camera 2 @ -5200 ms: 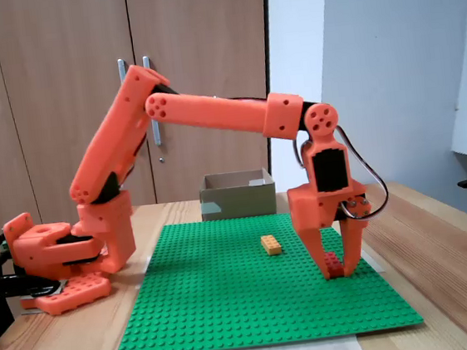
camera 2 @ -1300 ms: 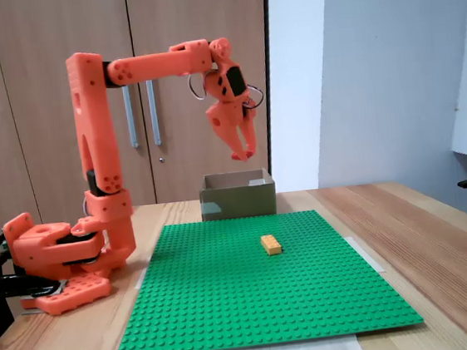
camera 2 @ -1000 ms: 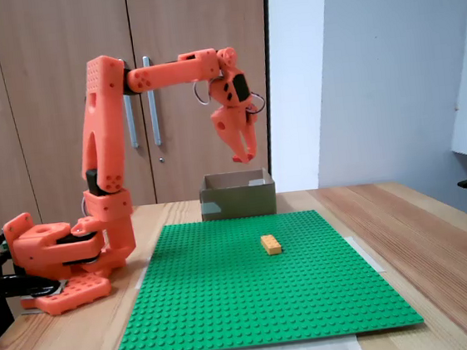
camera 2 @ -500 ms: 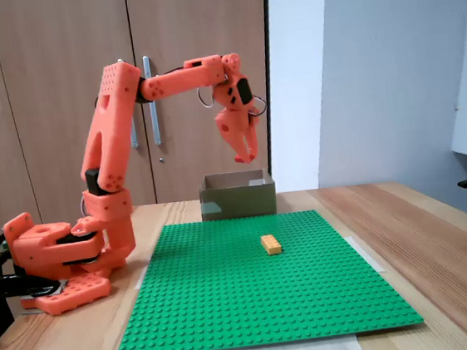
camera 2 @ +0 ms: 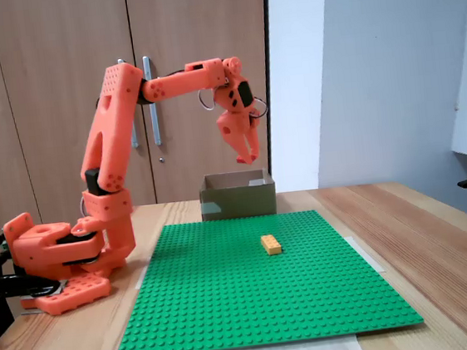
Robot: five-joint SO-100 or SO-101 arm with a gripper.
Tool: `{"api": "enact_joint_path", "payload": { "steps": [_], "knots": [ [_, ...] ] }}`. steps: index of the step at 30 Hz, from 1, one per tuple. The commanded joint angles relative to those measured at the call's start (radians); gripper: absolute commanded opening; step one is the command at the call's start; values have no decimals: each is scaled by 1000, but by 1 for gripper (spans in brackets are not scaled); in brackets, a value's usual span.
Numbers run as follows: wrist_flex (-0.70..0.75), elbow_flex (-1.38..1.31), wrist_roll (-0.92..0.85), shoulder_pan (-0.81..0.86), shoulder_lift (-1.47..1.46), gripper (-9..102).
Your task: Pick the red lego block and put it in the box.
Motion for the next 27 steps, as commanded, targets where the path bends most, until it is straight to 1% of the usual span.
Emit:
{"api": "enact_joint_path", "payload": {
  "steps": [1,6,18,27],
  "knots": [
    [-12,-44,2,-3,6,2],
    [-21,-43,9,-6,-2,2],
    [-8,-155,17,-26,-84,2],
    [-8,-166,20,-29,-86,2]
  ]
}}
